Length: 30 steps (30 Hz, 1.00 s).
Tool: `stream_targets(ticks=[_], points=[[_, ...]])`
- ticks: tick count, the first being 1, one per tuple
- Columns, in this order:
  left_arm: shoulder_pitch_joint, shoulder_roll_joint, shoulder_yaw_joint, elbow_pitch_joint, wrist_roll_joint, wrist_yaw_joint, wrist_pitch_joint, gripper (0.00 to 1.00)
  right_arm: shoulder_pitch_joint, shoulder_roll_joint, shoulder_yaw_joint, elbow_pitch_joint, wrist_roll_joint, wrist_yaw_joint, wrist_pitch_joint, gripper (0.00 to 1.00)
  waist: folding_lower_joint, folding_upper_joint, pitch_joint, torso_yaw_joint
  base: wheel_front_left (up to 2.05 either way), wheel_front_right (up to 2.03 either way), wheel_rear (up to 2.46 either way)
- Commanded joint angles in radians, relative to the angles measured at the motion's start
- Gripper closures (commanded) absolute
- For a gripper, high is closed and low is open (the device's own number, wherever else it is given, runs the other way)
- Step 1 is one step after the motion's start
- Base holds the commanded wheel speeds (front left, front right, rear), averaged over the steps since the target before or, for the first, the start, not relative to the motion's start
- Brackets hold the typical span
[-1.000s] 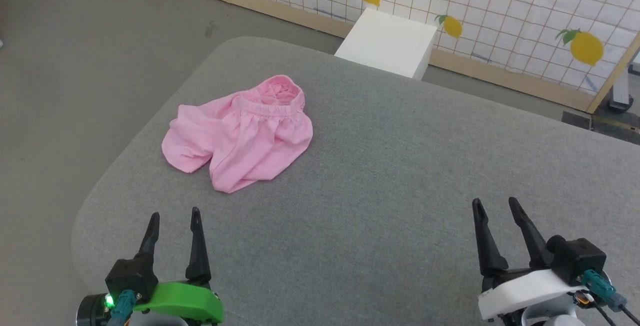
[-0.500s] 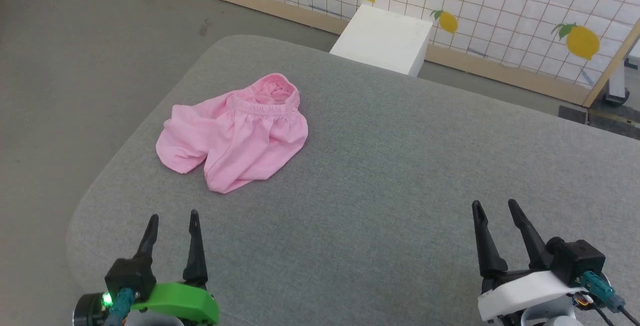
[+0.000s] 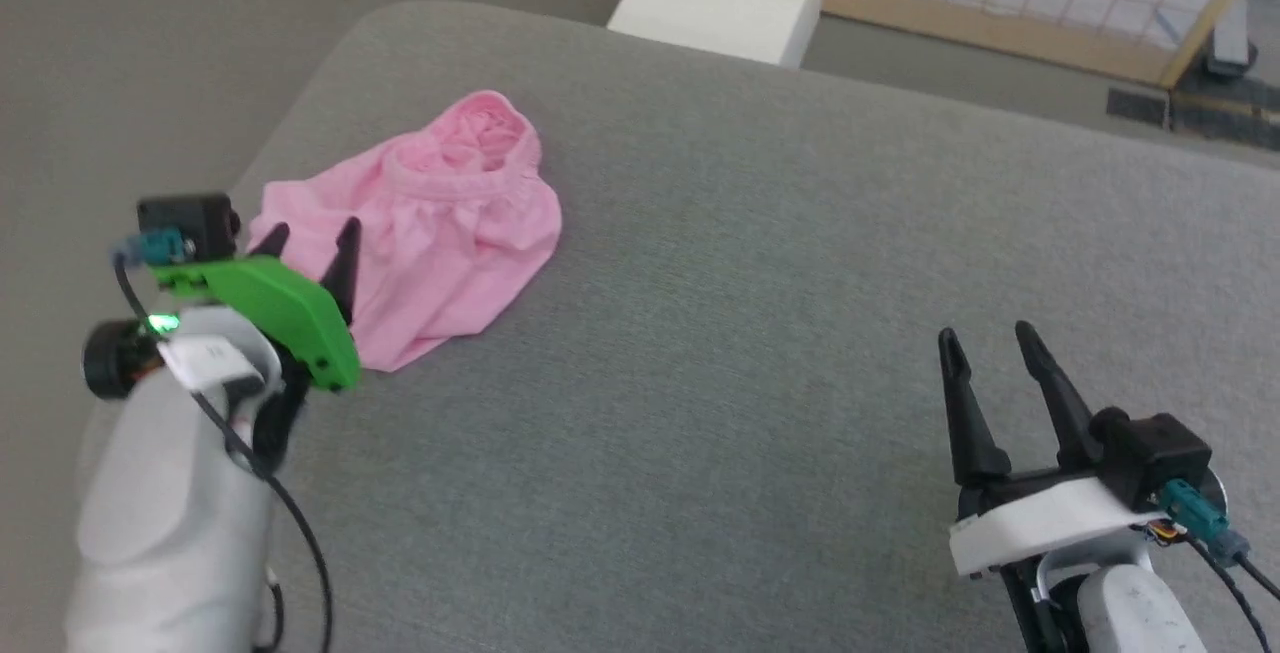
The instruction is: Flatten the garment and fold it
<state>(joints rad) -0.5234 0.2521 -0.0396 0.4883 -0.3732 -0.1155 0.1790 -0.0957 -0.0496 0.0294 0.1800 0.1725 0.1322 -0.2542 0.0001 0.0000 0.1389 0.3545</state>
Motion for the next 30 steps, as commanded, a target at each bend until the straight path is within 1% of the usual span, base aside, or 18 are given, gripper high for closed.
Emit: stream_targets(ticks=[1, 7, 9, 11, 13, 14, 15, 16, 20, 24, 27, 30], points=[[-0.045, 0.02, -0.014, 0.028, -0.023, -0.01, 0.026, 0.0, -0.016, -0.001, -0.003, -0.006, -0.01, -0.002, 0.002, 0.0, -0.0001, 0.0, 0.09, -0.09, 0.0, 0.0, 0.0], [-0.146, 0.088, -0.095, 0.123, -0.091, -0.015, 0.101, 0.0, -0.029, -0.001, -0.022, -0.032, -0.024, -0.002, 0.002, 0.0, -0.0001, 0.0, 0.16, -0.151, 0.0, 0.0, 0.0], [-0.162, 0.105, -0.111, 0.146, -0.115, -0.015, 0.099, 0.0, -0.034, -0.001, -0.027, -0.038, -0.025, -0.002, 0.002, 0.0, -0.0001, 0.0, 0.177, -0.164, 0.0, 0.0, 0.0], [-0.171, 0.127, -0.114, 0.181, -0.115, -0.014, 0.09, 0.0, -0.039, -0.001, -0.028, -0.041, -0.022, -0.002, 0.002, 0.0, -0.0001, 0.0, 0.187, -0.174, 0.0, 0.0, 0.0], [-0.177, 0.141, -0.11, 0.213, -0.103, 0.0, 0.064, 0.0, -0.044, -0.001, -0.03, -0.044, -0.016, -0.002, 0.0, 0.0, -0.0001, 0.0, 0.195, -0.181, 0.0, 0.0, 0.0], [-0.18, 0.144, -0.107, 0.224, -0.099, 0.01, 0.046, 0.33, -0.046, -0.001, -0.03, -0.045, -0.013, -0.002, 0.0, 0.0, -0.0001, 0.0, 0.196, -0.183, 0.0, 0.0, 0.0], [-0.182, 0.146, -0.108, 0.235, -0.092, 0.015, 0.024, 0.93, -0.047, -0.001, -0.029, -0.044, -0.01, -0.002, -0.001, 0.0, -0.0001, 0.0, 0.196, -0.184, 0.0, 0.0, 0.0], [-0.183, 0.147, -0.111, 0.241, -0.087, 0.014, 0.006, 1.0, -0.047, -0.001, -0.028, -0.043, -0.007, -0.002, -0.002, 0.0, -0.0001, 0.0, 0.195, -0.185, 0.0, 0.0, 0.0], [-0.198, 0.143, -0.124, 0.25, -0.072, 0.01, -0.07, 1.0, -0.048, -0.001, -0.019, -0.031, 0.007, -0.002, -0.004, 0.0, -0.0001, 0.0, 0.18, -0.18, 0.0, 0.0, 0.0], [-0.235, 0.114, -0.12, 0.214, -0.09, 0.005, -0.135, 1.0, -0.052, -0.001, -0.002, -0.012, 0.023, -0.002, -0.006, 0.0, -0.0001, 0.0, 0.143, -0.184, 0.0, 0.0, 0.0], [-0.264, 0.078, -0.158, 0.147, -0.085, -0.003, -0.168, 1.0, -0.056, -0.001, 0.006, 0.002, 0.038, -0.002, -0.007, 0.0, -0.0001, 0.0, 0.107, -0.194, 0.0, 0.0, 0.0], [-0.278, 0.04, -0.226, 0.076, -0.078, -0.01, -0.158, 1.0, -0.056, -0.001, 0.015, 0.006, 0.057, -0.002, -0.007, 0.0, -0.0001, 0.0, 0.071, -0.223, 0.0, 0.0, 0.0]])
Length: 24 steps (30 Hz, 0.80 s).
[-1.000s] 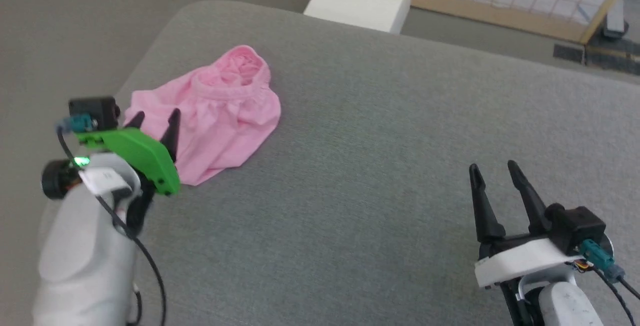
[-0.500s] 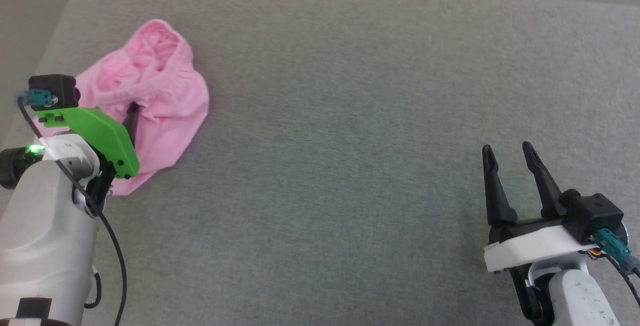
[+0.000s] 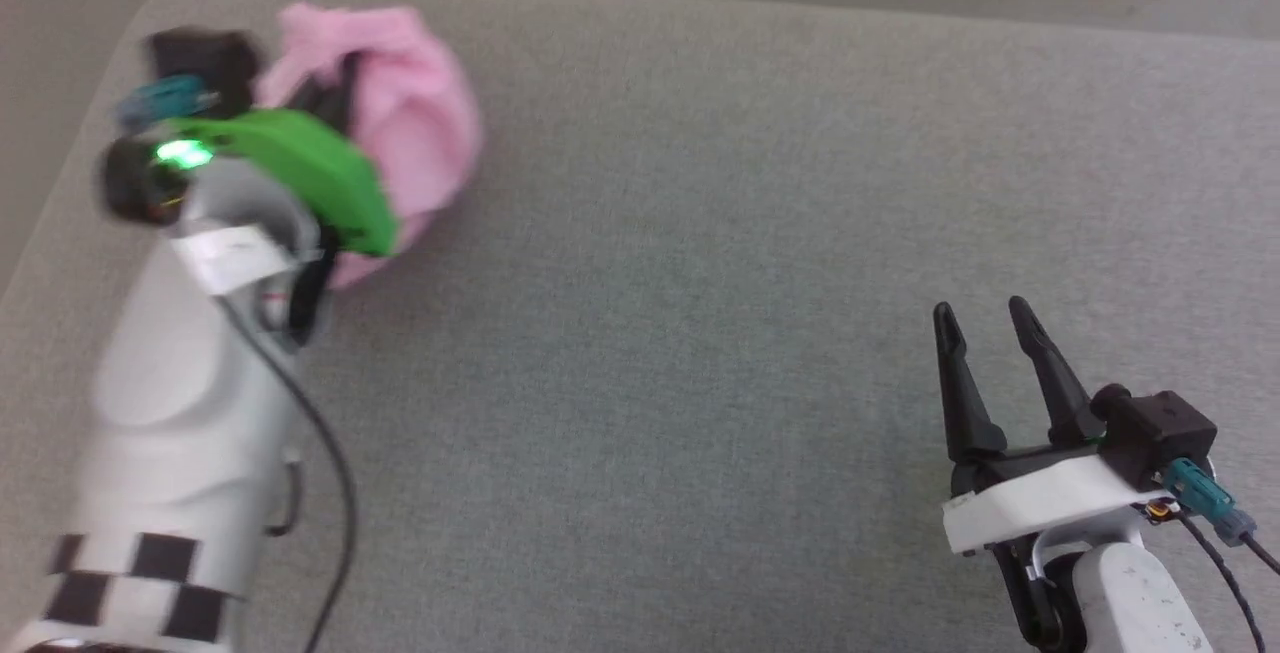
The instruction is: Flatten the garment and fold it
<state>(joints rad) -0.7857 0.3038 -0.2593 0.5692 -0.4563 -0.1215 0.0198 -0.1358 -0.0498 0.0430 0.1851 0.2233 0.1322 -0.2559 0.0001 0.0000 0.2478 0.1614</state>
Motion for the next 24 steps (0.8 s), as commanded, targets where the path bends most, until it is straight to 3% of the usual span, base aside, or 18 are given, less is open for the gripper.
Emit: stream_targets(ticks=[1, 7, 12, 16, 17, 18, 22, 24], points=[[-0.014, -0.032, -0.037, -0.029, 0.0, -0.005, 0.019, 1.0, -0.014, 0.0, 0.004, 0.001, 0.014, -0.002, -0.006, 0.0, -0.0001, 0.0, -0.052, -0.044, 0.0, 0.0, 0.0], [0.047, -0.099, -0.296, -0.119, -0.043, -0.009, 0.17, 1.0, 0.009, 0.0, 0.005, -0.005, 0.044, -0.002, -0.006, 0.0, -0.0001, 0.0, -0.086, -0.145, 0.0, 0.0, 0.0], [0.143, -0.112, -0.53, -0.122, -0.122, -0.009, 0.288, 1.0, 0.032, 0.0, -0.018, -0.015, 0.056, -0.002, -0.006, 0.0, -0.0001, 0.0, -0.084, -0.229, 0.0, 0.0, 0.0], [0.206, -0.114, -0.658, -0.13, -0.212, -0.009, 0.362, 1.0, 0.056, 0.0, -0.051, -0.024, 0.054, -0.002, -0.006, 0.0, -0.0001, 0.0, -0.081, -0.251, 0.0, 0.0, 0.0], [0.215, -0.113, -0.666, -0.134, -0.237, -0.009, 0.365, 0.69, 0.059, 0.0, -0.055, -0.026, 0.053, -0.002, -0.006, 0.0, -0.0001, 0.0, -0.082, -0.253, 0.0, 0.0, 0.0], [0.219, -0.108, -0.662, -0.136, -0.258, -0.009, 0.359, 0.0, 0.063, 0.0, -0.06, -0.028, 0.053, -0.002, -0.006, 0.0, -0.0001, 0.0, -0.084, -0.252, 0.0, 0.0, 0.0], [0.212, -0.095, -0.594, -0.146, -0.306, 0.002, 0.303, 0.0, 0.081, 0.0, -0.081, -0.03, 0.054, -0.002, -0.006, 0.0, -0.0001, 0.0, -0.106, -0.224, 0.0, 0.0, 0.0], [0.215, -0.082, -0.486, -0.187, -0.372, 0.042, 0.233, 0.0, 0.089, 0.0, -0.079, -0.024, 0.057, -0.002, -0.006, 0.0, -0.0001, 0.0, -0.14, -0.181, 0.0, 0.0, 0.0]])
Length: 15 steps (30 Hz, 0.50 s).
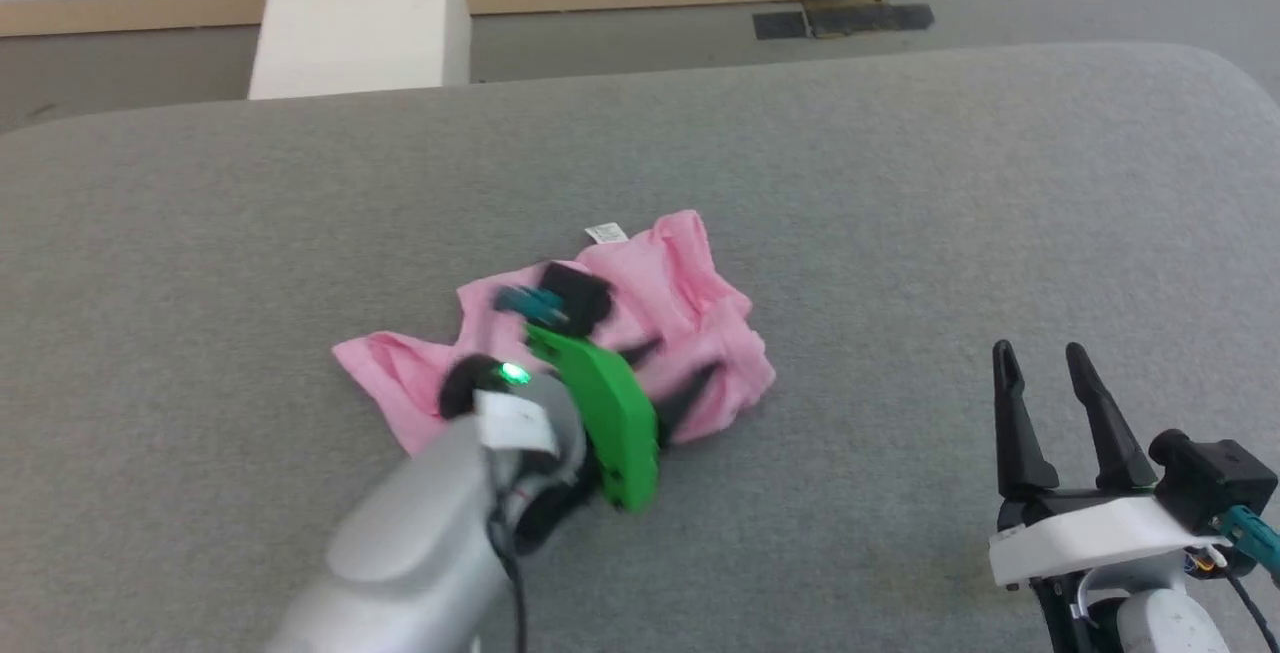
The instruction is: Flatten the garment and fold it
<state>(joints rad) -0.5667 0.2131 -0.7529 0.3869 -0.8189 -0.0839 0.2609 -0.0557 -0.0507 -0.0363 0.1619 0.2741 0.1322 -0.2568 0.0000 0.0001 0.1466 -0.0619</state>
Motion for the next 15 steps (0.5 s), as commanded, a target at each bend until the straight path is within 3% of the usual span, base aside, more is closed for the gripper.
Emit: stream_targets(ticks=[1, 6, 12, 15], points=[[0.0, 0.013, 0.036, -0.017, -0.026, 0.016, -0.028, 0.0, 0.01, 0.001, 0.001, 0.001, 0.006, -0.002, -0.005, 0.0, 0.0, -0.0001, -0.046, 0.052, 0.0, 0.0, 0.0], [0.041, 0.077, 0.187, -0.093, -0.052, 0.083, -0.19, 0.0, 0.017, 0.001, 0.013, 0.009, 0.001, -0.002, -0.005, 0.0, 0.0, -0.0001, -0.091, 0.098, 0.0, 0.0, 0.0], [0.161, 0.194, 0.278, -0.119, 0.092, 0.217, -0.454, 0.0, 0.023, 0.001, 0.022, 0.018, -0.004, -0.002, -0.005, 0.0, 0.0, -0.0001, -0.125, 0.116, 0.0, 0.0, 0.0], [0.241, 0.211, 0.308, -0.136, 0.152, 0.271, -0.509, 0.0, 0.032, 0.001, 0.022, 0.02, -0.008, -0.002, -0.005, 0.0, 0.0, -0.0001, -0.134, 0.124, 0.0, 0.0, 0.0]])
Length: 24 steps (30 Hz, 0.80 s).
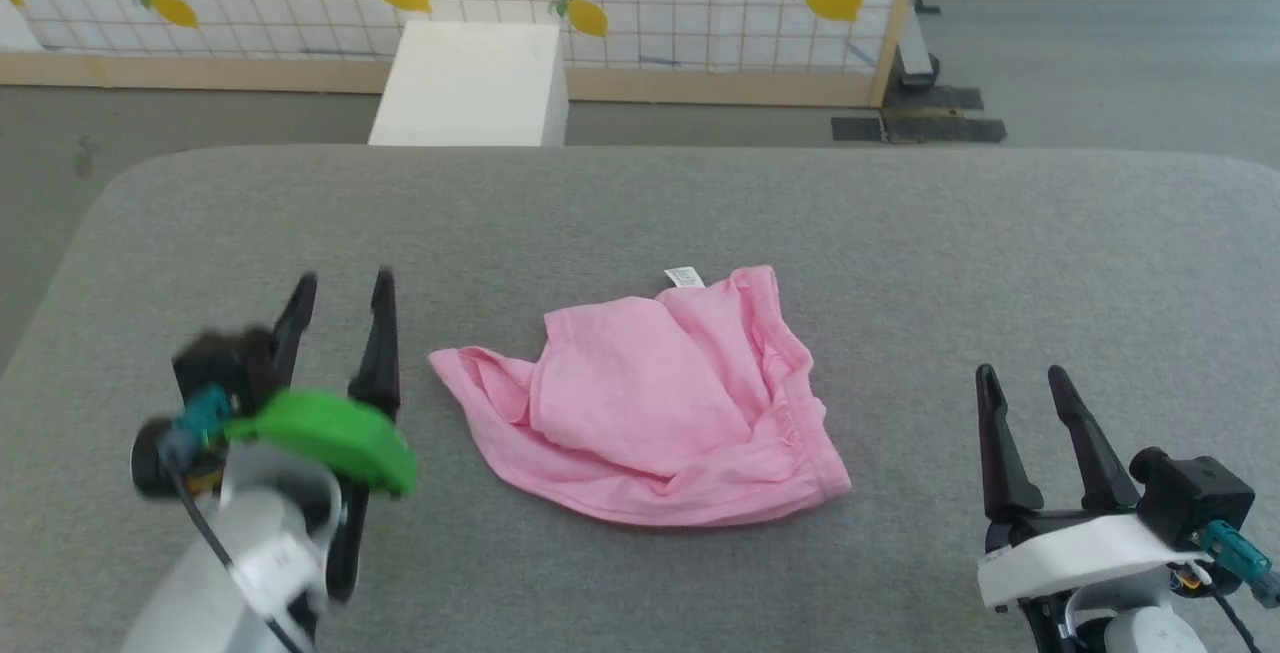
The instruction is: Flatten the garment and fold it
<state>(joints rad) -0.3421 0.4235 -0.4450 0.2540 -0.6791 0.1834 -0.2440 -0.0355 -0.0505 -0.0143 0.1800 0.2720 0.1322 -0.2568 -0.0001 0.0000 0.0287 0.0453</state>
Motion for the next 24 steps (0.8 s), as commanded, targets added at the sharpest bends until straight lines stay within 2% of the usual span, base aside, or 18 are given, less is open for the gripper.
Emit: stream_targets(ticks=[1, 5, 8, 11, 17, 24], points=[[0.047, 0.002, 0.006, -0.014, 0.035, 0.017, -0.011, 0.0, 0.015, 0.0, 0.001, 0.004, -0.008, -0.002, -0.005, 0.0, 0.0001, 0.0, -0.017, 0.019, 0.0, 0.0, 0.0], [0.143, -0.017, 0.059, -0.073, 0.098, 0.045, -0.017, 0.0, 0.019, 0.0, -0.001, 0.011, -0.013, -0.002, -0.005, 0.0, 0.0001, 0.0, -0.012, 0.029, 0.0, 0.0, 0.0], [0.202, -0.045, 0.102, -0.114, 0.136, 0.037, -0.017, 0.0, 0.013, 0.0, 0.002, 0.032, -0.012, -0.002, 0.003, 0.0, 0.0001, 0.0, -0.007, 0.038, 0.0, 0.0, 0.0], [0.238, -0.072, 0.14, -0.144, 0.165, 0.026, -0.017, 0.0, -0.01, 0.0, 0.015, 0.054, -0.013, -0.002, 0.068, 0.0, 0.0001, 0.0, -0.002, 0.046, 0.0, 0.0, 0.0], [0.254, -0.115, 0.181, -0.17, 0.215, -0.011, -0.018, 0.0, -0.137, 0.0, 0.011, 0.07, -0.039, -0.002, 0.307, 0.0, 0.0001, 0.0, 0.028, 0.067, 0.0, 0.0, 0.0], [0.233, -0.156, 0.211, -0.164, 0.246, -0.064, -0.018, 0.0, -0.345, 0.0, 0.074, 0.174, -0.111, -0.002, 0.699, 0.0, 0.0001, 0.0, 0.086, 0.101, 0.0, 0.0, 0.0]])
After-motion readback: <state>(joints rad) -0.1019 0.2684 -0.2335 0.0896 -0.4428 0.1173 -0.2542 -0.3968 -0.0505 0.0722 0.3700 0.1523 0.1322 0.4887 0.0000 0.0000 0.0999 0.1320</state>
